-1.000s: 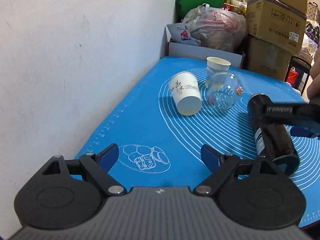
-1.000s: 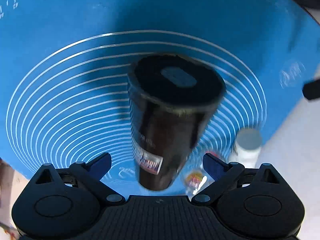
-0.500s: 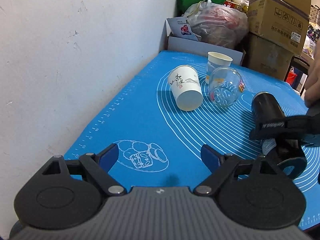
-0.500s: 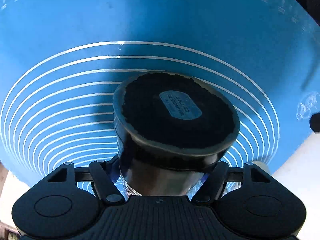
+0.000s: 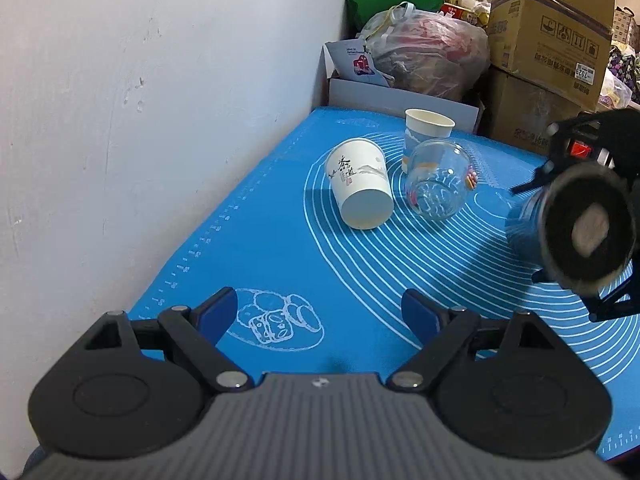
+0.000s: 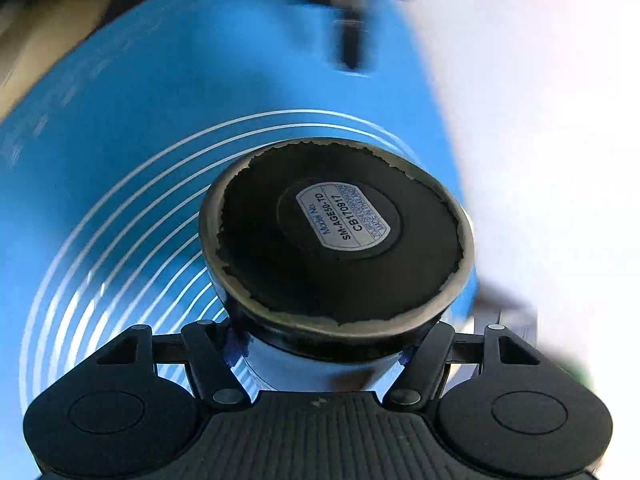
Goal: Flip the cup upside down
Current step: 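Rotate the right gripper to turn the thermos upright, base down, then lower the upright thermos onto the mat and open the right gripper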
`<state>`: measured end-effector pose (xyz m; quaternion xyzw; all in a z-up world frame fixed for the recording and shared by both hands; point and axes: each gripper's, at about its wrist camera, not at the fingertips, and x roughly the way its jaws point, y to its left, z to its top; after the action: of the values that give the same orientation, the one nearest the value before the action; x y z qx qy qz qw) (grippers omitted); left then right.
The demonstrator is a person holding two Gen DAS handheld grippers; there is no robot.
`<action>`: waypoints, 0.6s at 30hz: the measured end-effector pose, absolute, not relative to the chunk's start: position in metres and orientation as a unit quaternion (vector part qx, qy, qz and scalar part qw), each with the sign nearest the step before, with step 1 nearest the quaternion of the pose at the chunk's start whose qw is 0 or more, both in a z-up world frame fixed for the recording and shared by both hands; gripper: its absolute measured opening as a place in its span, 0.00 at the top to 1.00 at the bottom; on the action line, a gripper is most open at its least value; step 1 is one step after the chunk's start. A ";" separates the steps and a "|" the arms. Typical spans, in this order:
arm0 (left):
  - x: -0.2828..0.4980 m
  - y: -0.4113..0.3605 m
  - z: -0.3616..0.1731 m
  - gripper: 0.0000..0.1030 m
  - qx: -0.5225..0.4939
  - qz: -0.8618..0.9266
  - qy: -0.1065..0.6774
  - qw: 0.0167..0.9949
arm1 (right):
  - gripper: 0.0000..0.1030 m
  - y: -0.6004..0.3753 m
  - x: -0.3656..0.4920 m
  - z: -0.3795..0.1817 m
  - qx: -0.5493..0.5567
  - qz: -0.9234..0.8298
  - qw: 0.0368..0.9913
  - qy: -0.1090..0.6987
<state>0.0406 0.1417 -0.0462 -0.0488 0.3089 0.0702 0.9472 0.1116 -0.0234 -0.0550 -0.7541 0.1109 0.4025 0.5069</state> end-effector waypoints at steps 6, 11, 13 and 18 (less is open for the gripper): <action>0.047 0.133 -0.040 0.14 -0.046 0.063 0.307 0.949 | 0.36 -0.048 0.148 -0.008 -0.540 0.371 0.723 0.220; 0.049 0.123 -0.035 0.14 -0.036 0.054 0.302 0.951 | 0.36 -0.082 0.173 0.011 -0.350 0.326 0.837 0.265; 0.051 0.120 -0.034 0.14 -0.033 0.053 0.304 0.951 | 0.36 -0.112 0.190 0.007 -0.258 0.307 0.872 0.280; 0.057 0.112 -0.032 0.14 -0.029 0.049 0.307 0.950 | 0.36 -0.150 0.211 0.007 -0.134 0.260 0.909 0.297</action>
<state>0.0567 0.1118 -0.0325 -0.0293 0.3072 0.0493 0.9499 0.2111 -0.1503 0.0072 -0.1340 0.2966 0.2601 0.9091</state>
